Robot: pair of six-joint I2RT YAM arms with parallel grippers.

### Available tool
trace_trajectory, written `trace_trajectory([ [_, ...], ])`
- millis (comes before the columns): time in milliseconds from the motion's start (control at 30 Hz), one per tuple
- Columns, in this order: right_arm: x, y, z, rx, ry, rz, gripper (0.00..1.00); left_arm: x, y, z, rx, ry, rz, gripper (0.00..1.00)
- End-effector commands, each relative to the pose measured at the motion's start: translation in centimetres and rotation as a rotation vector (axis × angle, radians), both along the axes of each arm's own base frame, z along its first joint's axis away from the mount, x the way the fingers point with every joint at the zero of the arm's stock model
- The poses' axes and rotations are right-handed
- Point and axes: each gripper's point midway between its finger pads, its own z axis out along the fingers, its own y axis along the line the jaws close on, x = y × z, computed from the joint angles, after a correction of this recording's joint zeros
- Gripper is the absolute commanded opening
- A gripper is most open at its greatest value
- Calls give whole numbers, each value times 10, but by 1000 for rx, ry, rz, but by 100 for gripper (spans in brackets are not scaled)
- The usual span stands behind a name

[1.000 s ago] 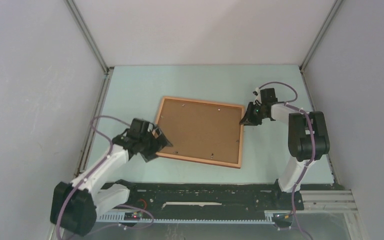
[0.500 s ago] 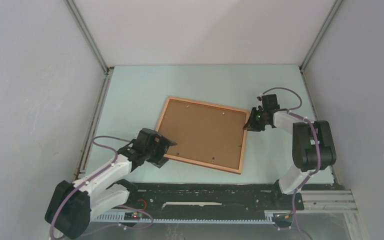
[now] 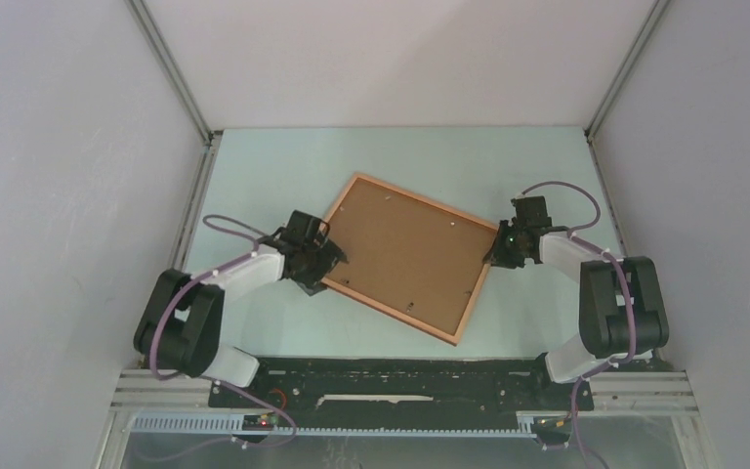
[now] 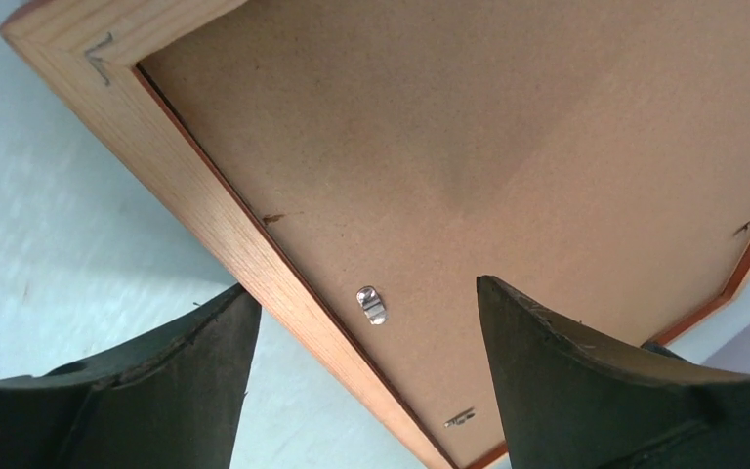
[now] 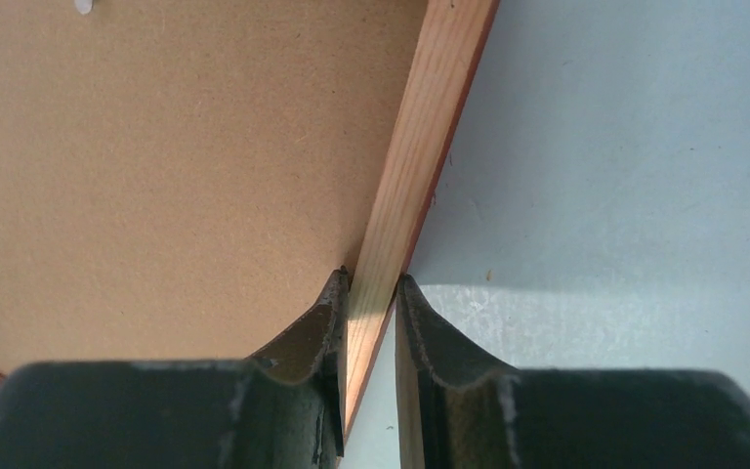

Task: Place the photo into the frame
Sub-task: Adjust the photo frame at the center of the board, then install the photo frame at the center of the board.

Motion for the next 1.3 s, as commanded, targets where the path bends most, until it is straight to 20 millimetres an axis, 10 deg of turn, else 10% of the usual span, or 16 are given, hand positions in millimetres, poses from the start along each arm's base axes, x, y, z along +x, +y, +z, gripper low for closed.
trace_trajectory([
  [0,8,12,13,7,-64,44,11,49,0,23,55,-140,-193,83],
  [1267,7,21,21,42,-111,100,9,22,-14,-11,224,-34,-317,52],
])
